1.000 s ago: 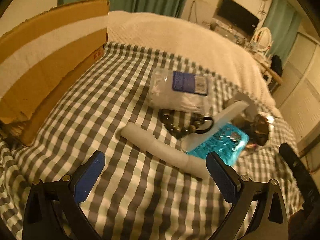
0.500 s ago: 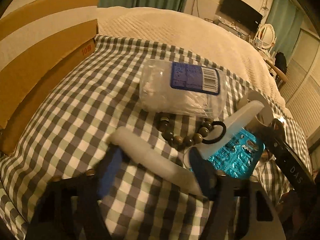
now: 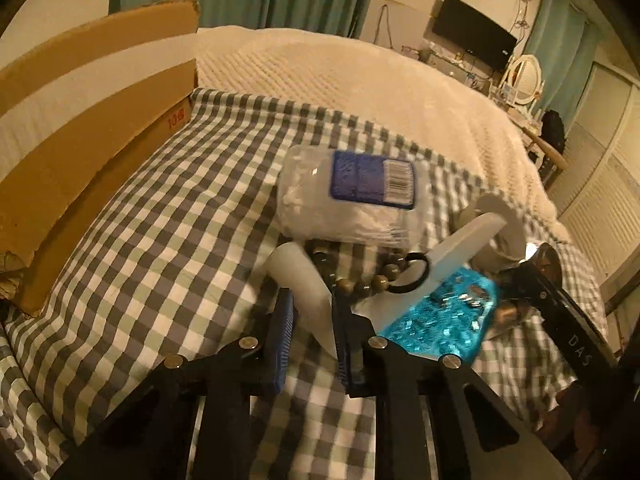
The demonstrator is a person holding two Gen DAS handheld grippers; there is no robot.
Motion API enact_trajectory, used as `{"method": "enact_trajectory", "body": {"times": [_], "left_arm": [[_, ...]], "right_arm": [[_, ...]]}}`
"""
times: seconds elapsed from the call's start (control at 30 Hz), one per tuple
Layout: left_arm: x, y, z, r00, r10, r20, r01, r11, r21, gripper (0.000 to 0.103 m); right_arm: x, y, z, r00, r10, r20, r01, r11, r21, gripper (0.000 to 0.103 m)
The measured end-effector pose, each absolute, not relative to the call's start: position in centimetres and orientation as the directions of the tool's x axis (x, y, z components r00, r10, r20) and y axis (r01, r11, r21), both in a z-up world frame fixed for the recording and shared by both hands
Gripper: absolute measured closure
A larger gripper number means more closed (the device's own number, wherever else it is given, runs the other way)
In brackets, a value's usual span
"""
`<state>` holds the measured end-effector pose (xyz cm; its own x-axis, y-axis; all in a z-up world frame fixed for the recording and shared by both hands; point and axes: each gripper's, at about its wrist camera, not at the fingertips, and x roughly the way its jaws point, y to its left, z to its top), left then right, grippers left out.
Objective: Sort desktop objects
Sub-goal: 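Grasp the white plastic tube with the left gripper while the right grasps the black round mirror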
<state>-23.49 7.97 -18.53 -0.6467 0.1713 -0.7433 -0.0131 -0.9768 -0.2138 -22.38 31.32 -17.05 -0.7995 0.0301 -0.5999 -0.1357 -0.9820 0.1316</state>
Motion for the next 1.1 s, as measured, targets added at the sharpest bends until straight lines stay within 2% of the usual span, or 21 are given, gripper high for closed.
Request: {"method": "enact_trajectory", "body": {"times": [0.43,0.53,0.67,0.8,0.87,0.93,1.0,1.03,1.1], "left_arm": [[-22.1,8.0,-14.0,-0.699,0.212,-0.683,-0.077,-0.972,-0.222,0.086],[-21.4,7.7,-12.6,-0.718,0.217,-0.661,-0.096,-0.972,-0.215,0.092],[-20.6,6.9,-10.8,-0.738,0.253,-0.625,-0.131,-0.963,-0.235,0.093],[-21.0,6.6,-11.9,-0.698,0.282,-0.658,-0.133,-0.954,-0.268,0.093],[-21.1,6.5,-13.8,-0.649,0.287,-0.705,-0.118,-0.953,-0.279,0.091],[-21.1,6.6,-15.6,-0.624,0.265,-0.735,-0.113,-0.961,-0.251,0.085],[-21.2,6.7,-17.0,-0.61,0.239,-0.755,-0.104,-0.969,-0.223,0.051],[-21.4,6.5,-17.8,-0.596,0.234,-0.768,-0.09,-0.97,-0.227,0.044],[-21.9,6.2,-19.0,-0.571,0.242,-0.785,-0.042,-0.963,-0.266,0.042]], "right_arm": [[-21.0,30.9,-13.4,-0.842,-0.027,-0.539,-0.077,-0.982,0.171,0.028],[-20.0,30.1,-11.9,-0.854,-0.036,-0.518,-0.056,-0.985,0.161,0.028],[-17.6,28.3,-9.9,-0.866,-0.039,-0.498,-0.021,-0.993,0.114,0.028],[-14.7,26.7,-8.8,-0.857,-0.035,-0.515,-0.02,-0.995,0.1,0.028],[-13.8,26.4,-8.8,-0.851,-0.019,-0.524,-0.033,-0.995,0.09,0.028],[-13.4,26.0,-8.7,-0.847,-0.008,-0.531,-0.038,-0.996,0.075,0.028],[-13.2,25.7,-8.5,-0.852,0.009,-0.523,-0.042,-0.998,0.051,0.028],[-13.1,25.5,-8.5,-0.856,0.007,-0.518,-0.036,-0.998,0.046,0.028],[-13.2,25.4,-9.1,-0.854,-0.012,-0.52,-0.017,-0.999,0.05,0.028]]}}
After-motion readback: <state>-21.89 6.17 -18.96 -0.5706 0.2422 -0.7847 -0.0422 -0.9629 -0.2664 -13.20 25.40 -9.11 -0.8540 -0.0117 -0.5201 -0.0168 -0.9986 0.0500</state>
